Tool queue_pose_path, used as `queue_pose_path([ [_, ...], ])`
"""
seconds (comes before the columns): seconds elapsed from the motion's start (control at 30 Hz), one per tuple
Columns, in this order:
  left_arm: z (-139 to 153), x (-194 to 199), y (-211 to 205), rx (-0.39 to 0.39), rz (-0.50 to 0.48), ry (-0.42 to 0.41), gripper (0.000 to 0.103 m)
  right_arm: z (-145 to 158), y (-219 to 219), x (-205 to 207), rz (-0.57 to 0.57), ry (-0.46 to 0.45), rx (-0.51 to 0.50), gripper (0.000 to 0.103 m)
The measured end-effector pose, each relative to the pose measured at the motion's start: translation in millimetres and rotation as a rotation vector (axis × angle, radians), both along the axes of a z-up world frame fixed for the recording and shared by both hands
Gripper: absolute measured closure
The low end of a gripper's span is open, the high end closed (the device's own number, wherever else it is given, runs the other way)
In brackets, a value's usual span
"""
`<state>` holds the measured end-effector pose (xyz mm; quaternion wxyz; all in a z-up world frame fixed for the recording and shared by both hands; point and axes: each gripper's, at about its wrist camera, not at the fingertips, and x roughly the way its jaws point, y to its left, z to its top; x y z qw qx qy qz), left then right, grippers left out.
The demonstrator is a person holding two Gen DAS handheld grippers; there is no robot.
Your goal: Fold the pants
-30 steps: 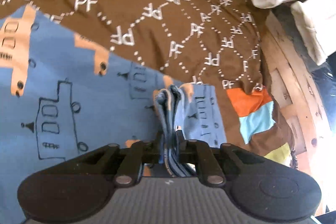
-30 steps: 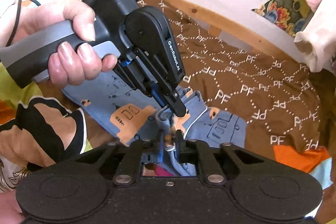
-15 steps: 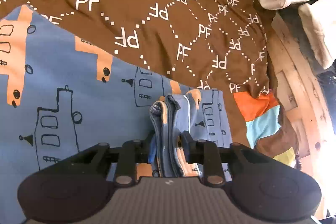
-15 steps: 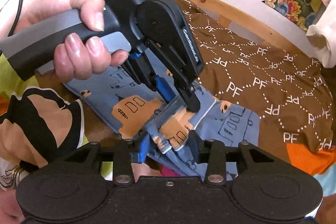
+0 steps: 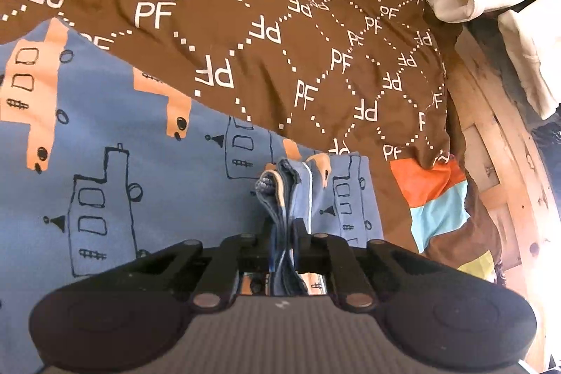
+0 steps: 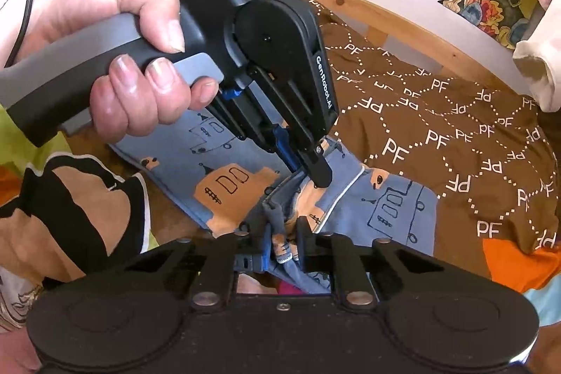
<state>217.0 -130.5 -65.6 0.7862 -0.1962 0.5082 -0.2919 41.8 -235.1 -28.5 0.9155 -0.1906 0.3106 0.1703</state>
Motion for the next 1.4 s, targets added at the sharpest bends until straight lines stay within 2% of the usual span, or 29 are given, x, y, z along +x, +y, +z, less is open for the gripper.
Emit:
queue_pose_path([
  [0.4,15,-2,34,0.027,0.026,-0.028,0.093,16,25,2,0.064,-0.019,0.051,0.088],
  [1.1,24,-4,102,0.142,0.068,-0.050,0.094,15,88,19,0.204,0.020,0.125,0.089],
  [1.4,13,-7,127,0.141,0.107,-0.022,0.094,10,110,23,0.248,0.055,0.117,0.089],
])
